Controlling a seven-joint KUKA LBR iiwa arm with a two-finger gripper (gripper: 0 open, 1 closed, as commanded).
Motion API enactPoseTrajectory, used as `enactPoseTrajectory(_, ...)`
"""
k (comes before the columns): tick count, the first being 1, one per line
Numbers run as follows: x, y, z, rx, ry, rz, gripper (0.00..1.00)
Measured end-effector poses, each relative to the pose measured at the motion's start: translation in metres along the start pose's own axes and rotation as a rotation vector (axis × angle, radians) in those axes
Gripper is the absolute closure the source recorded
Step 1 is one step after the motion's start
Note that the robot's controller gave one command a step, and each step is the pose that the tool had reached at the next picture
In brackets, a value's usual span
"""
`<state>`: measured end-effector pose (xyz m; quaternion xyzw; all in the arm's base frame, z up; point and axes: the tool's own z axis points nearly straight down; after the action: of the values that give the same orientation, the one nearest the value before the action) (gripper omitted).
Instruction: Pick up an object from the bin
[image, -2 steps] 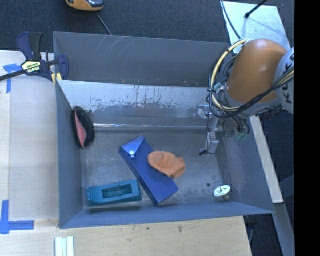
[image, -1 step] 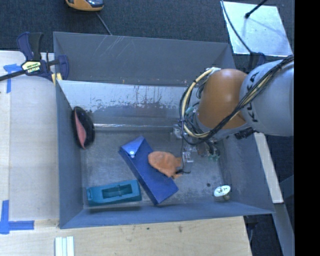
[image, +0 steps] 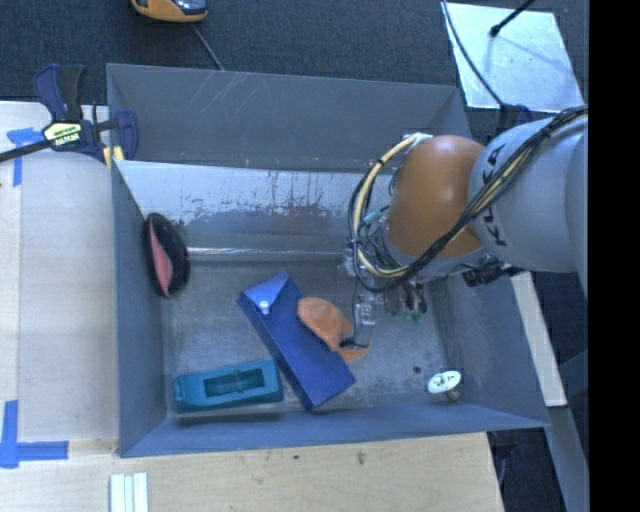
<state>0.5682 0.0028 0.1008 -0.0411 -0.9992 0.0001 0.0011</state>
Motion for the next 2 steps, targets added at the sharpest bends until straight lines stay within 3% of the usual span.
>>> enactPoseTrajectory(1,-0.001,0.002,-0.036,-0.001,-0.009,0.010,0.00)
enactPoseTrajectory(2,0.007,0.006,0.025,-0.001,-0.005,0.063,0.00)
